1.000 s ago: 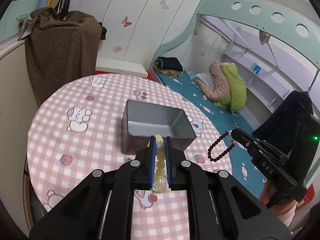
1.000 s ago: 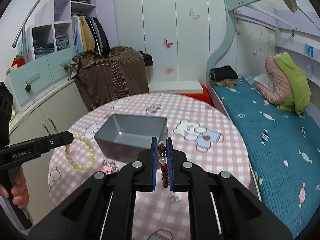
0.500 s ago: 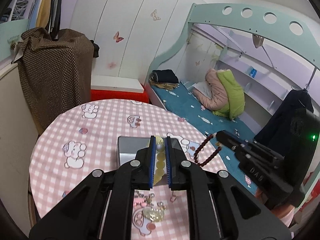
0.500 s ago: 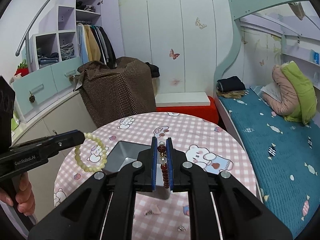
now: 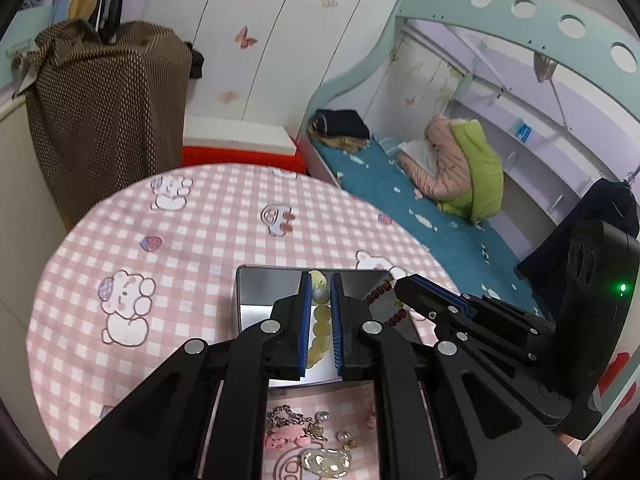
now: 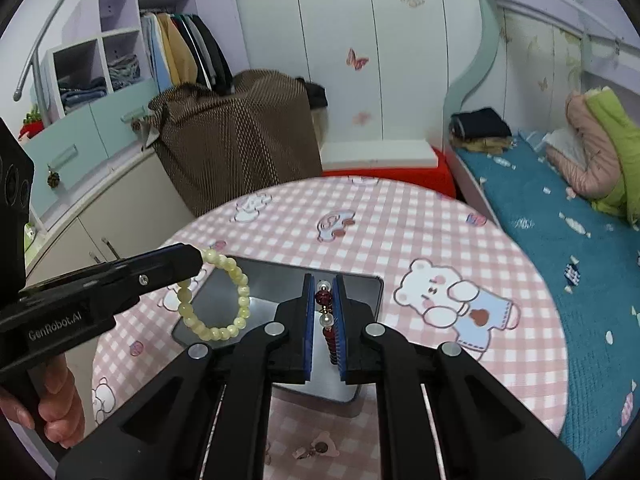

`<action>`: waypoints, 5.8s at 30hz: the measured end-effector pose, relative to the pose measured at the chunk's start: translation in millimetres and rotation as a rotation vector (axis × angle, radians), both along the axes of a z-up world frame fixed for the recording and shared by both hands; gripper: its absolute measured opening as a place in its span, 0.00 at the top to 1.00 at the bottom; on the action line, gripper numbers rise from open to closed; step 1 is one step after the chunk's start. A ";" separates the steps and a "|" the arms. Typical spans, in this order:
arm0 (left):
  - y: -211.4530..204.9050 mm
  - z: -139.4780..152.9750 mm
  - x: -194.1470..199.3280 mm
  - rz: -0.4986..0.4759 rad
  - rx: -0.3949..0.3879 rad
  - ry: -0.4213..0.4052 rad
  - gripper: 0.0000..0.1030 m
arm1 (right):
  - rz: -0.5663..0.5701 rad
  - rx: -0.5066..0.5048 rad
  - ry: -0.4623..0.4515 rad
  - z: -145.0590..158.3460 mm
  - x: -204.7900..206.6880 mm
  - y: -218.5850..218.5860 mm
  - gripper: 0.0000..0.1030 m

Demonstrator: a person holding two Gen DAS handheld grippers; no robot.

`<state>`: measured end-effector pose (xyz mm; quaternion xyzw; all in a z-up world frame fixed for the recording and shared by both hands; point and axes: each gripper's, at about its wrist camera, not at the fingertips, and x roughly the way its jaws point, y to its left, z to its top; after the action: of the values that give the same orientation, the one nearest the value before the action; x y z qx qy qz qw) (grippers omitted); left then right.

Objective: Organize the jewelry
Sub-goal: 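Open the left tool over the box while the right tool releases the red bracelet inside, then withdraw both tools from the grey box, then grasp the pale jade pendant with the right tool, then grasp the pink bear charm with the left tool while the right tool lifts the jade pendant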

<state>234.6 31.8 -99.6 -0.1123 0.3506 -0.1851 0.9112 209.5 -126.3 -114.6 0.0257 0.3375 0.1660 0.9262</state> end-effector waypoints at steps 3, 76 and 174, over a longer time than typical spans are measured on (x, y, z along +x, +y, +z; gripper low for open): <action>-1.2 -11.8 8.2 -0.003 0.010 0.029 0.91 | -0.008 0.006 0.031 -7.8 7.2 -2.2 0.90; 86.6 -78.5 -120.7 0.145 0.129 0.137 0.11 | 0.246 -0.129 0.047 -70.8 -97.4 63.0 0.41; -13.0 -75.8 -60.0 -0.037 0.182 0.147 0.50 | -0.029 -0.051 0.014 -49.0 -90.2 -46.7 0.73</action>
<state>174.5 18.8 -175.4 -0.0361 0.4338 -0.1607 0.8859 119.3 -173.0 -163.7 0.0084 0.3479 0.1439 0.9264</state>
